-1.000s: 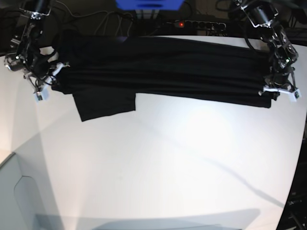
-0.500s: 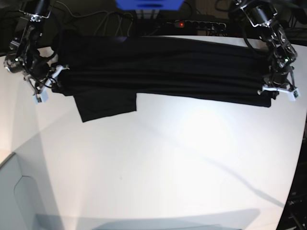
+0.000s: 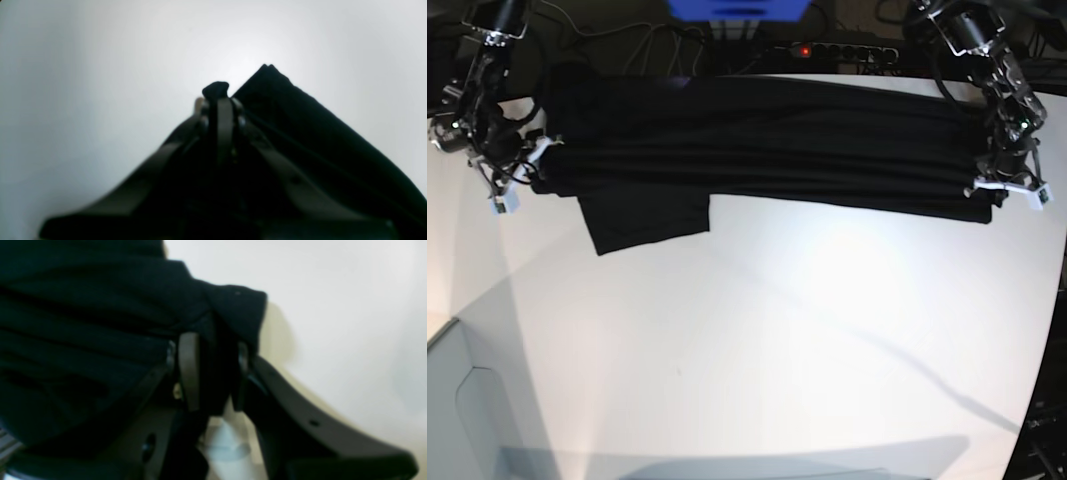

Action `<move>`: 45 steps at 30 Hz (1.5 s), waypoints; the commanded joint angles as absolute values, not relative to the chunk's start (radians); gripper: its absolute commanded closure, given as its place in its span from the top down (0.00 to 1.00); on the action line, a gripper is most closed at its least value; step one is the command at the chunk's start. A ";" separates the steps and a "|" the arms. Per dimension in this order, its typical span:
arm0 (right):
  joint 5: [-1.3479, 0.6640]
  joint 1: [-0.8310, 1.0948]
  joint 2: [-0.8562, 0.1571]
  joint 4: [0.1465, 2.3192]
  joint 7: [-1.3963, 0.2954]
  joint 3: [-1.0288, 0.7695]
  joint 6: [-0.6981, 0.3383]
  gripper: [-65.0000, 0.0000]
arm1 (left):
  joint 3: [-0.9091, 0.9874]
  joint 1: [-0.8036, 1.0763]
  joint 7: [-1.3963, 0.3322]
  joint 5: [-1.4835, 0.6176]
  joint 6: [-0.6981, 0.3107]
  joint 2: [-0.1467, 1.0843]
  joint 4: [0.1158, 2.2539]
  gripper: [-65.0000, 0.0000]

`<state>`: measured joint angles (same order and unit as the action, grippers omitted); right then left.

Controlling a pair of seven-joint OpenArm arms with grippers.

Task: Fold the T-shirt properly
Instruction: 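Release and move the right gripper to the protruding sleeve flap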

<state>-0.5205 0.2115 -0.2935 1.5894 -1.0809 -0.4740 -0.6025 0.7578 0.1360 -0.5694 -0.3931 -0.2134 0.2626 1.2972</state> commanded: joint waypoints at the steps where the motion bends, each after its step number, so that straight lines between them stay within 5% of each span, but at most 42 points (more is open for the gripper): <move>1: -0.489 0.208 -0.317 1.601 -1.084 -0.499 -0.595 0.24 | 0.768 0.131 -0.536 -0.389 -0.202 0.285 1.313 0.00; 45: -0.490 0.183 -0.338 1.759 -1.178 -0.634 -0.595 0.24 | 0.768 0.131 -0.536 -0.389 -0.200 0.285 1.311 0.00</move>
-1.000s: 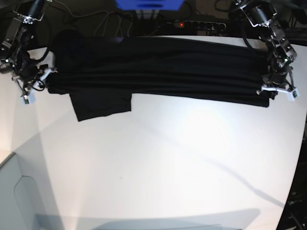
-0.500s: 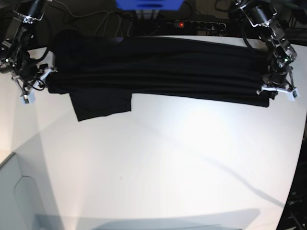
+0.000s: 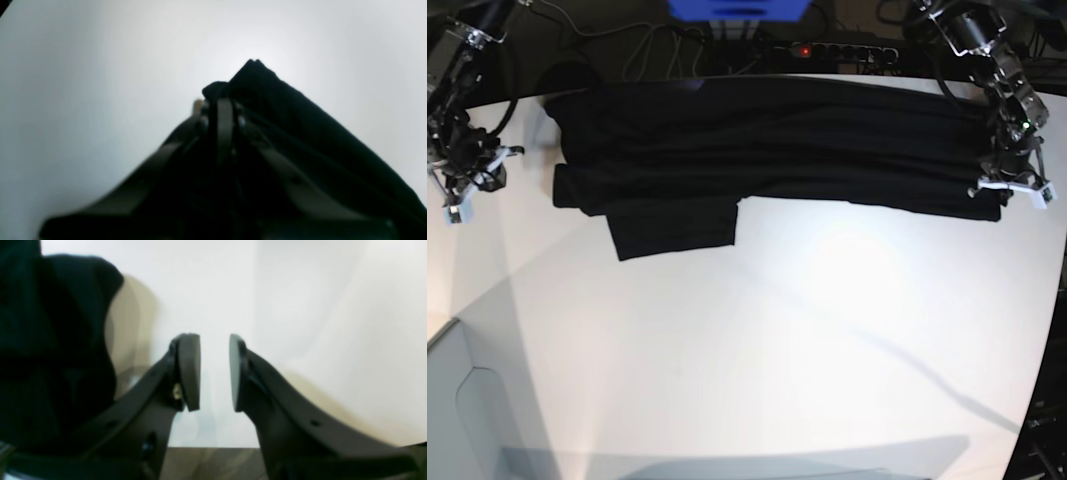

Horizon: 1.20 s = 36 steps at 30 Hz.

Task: Fold the T-shirt properly
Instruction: 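Release and move the right gripper to the protruding sleeve flap, then grasp the sleeve flap with the right gripper and fold it onto the shirt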

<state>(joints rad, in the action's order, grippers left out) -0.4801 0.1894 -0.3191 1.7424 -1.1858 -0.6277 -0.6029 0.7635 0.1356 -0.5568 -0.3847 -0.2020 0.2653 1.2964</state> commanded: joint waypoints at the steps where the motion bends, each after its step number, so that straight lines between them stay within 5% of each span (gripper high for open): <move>1: -0.490 0.182 -0.338 1.765 -1.178 -0.634 -0.595 0.24 | 0.768 0.131 -0.536 -0.389 -0.200 0.285 1.311 0.00; 11: -0.498 0.058 -0.311 1.778 -1.188 -0.624 -0.596 0.25 | 0.768 0.131 -0.538 -0.387 -0.200 0.271 1.311 0.00; 19: -0.492 -0.081 -0.280 1.747 -1.256 -0.470 -0.596 0.38 | 0.768 0.140 -0.538 -0.387 -0.200 0.271 1.311 0.00; 25: -0.498 -0.189 -0.245 1.443 -1.248 -0.381 -0.605 0.38 | 0.768 0.142 -0.538 -0.387 -0.200 0.271 1.311 0.00; 28: -0.498 -0.240 -0.240 1.307 -1.248 -0.381 -0.694 0.38 | 0.768 0.142 -0.538 -0.387 -0.200 0.271 1.311 0.00; 36: -0.498 -0.309 -0.237 1.155 -1.247 -0.383 -0.698 0.38 | 0.768 0.143 -0.538 -0.387 -0.200 0.271 1.311 0.00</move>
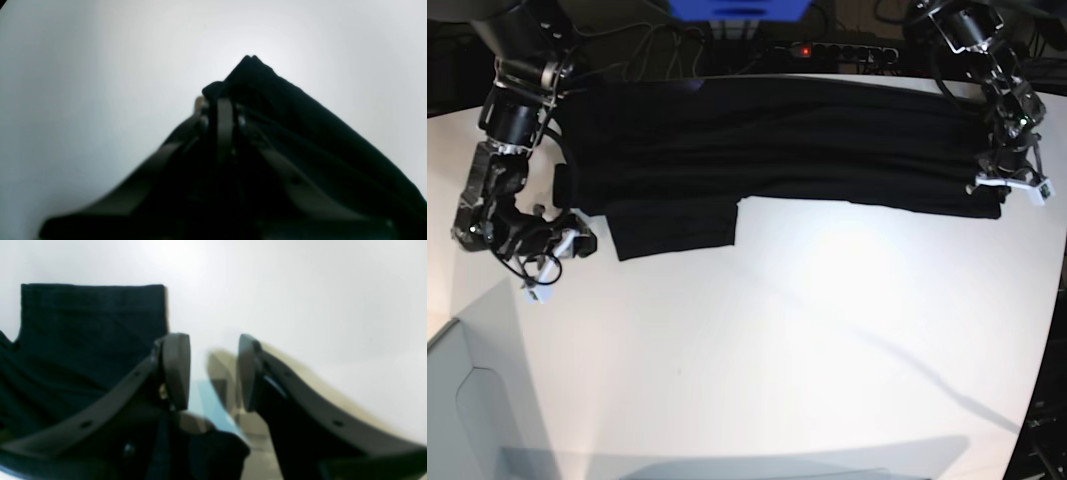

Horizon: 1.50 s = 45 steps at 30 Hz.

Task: Fold the T-shirt properly
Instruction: 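Grasp the sleeve flap with the right gripper and fold it onto the shirt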

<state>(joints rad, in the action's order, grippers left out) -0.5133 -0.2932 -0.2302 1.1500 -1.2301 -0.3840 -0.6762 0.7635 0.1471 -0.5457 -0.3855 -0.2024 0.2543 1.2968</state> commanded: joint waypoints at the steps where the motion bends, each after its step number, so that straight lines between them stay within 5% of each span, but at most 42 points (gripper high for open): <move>1: -0.498 -0.314 -0.229 1.148 -1.247 -0.381 -0.698 0.38 | 0.768 0.143 -0.538 -0.387 -0.200 0.271 1.311 0.00; 29: -0.496 -0.275 -0.125 1.132 -1.251 -0.286 -0.698 0.38 | 0.768 0.143 -0.538 -0.387 -0.200 0.271 1.311 0.00; 32: -0.496 -0.275 -0.114 1.132 -1.248 -0.285 -0.698 0.31 | 0.768 0.143 -0.538 -0.387 -0.200 0.271 1.311 0.00; 37: -0.493 -0.280 -0.108 1.132 -1.248 -0.285 -0.698 0.00 | 0.768 0.143 -0.538 -0.387 -0.200 0.271 1.311 0.00; 45: -0.498 -0.277 -0.107 1.274 -1.291 -0.292 -0.698 0.00 | 0.768 0.143 -0.538 -0.387 -0.200 0.271 1.311 0.00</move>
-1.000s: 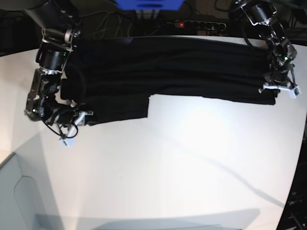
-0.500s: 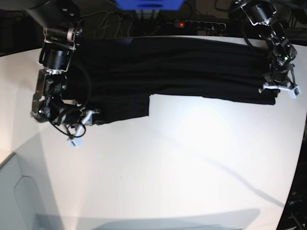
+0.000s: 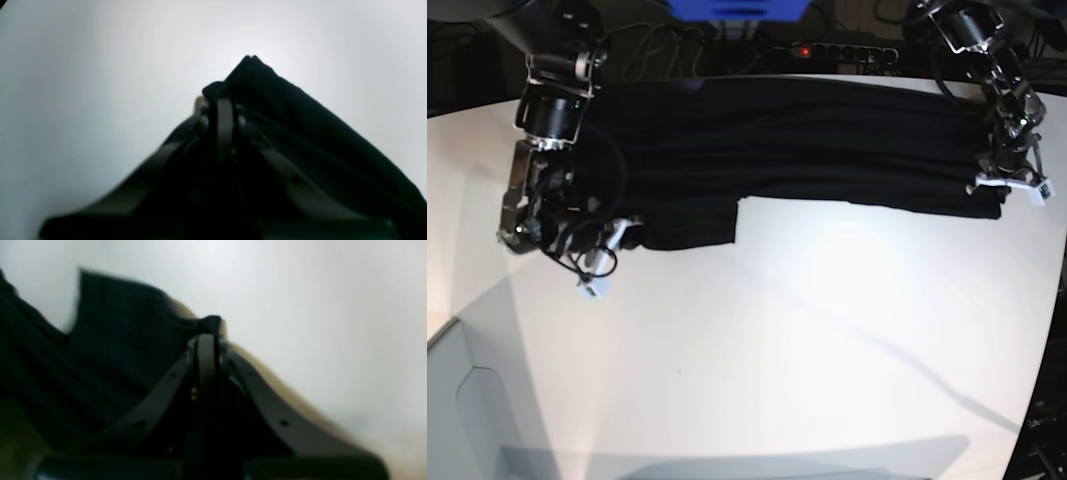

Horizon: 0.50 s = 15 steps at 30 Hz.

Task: Fold the T-shirt properly
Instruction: 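Grasp the sleeve flap with the right gripper and fold it onto the shirt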

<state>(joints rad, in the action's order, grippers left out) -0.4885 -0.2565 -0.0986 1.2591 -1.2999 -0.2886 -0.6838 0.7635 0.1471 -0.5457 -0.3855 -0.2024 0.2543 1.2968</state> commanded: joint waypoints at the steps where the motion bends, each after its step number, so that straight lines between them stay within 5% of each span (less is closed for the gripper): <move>1: -0.498 -0.274 -0.107 1.313 -1.307 -0.292 -0.698 0.00 | 0.768 0.143 -0.538 -0.387 -0.200 0.271 1.311 0.00; 15: -0.496 -0.101 -0.019 1.948 -1.396 -0.286 -0.698 0.00 | 0.768 0.140 -0.538 -0.387 -0.200 0.269 1.311 0.00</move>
<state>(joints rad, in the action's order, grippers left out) -0.4843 -0.0895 -0.0158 1.9343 -1.4071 -0.2848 -0.6838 0.7635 0.1467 -0.5457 -0.3851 -0.2024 0.2531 1.2968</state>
